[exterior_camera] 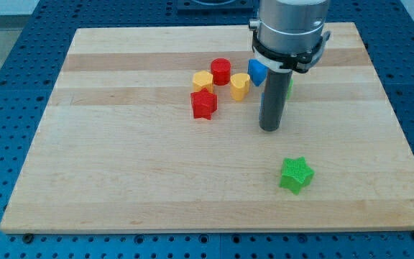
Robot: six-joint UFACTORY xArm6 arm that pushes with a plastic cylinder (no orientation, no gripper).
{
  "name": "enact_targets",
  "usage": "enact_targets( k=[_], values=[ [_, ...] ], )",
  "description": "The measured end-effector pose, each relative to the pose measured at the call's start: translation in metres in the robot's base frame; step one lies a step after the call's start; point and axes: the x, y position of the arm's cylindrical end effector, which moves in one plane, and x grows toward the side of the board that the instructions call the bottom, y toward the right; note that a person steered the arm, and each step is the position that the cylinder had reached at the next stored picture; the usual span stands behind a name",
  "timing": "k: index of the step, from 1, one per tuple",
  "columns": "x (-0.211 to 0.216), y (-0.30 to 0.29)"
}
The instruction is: Place the green star right to the red star
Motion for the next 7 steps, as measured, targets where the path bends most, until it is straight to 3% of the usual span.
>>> enact_targets(
  k=[3,4,5,7],
  values=[
    [0.032,0.006],
    [0.040,0.043],
    [0.070,0.070],
    [0.144,0.066]
  ],
)
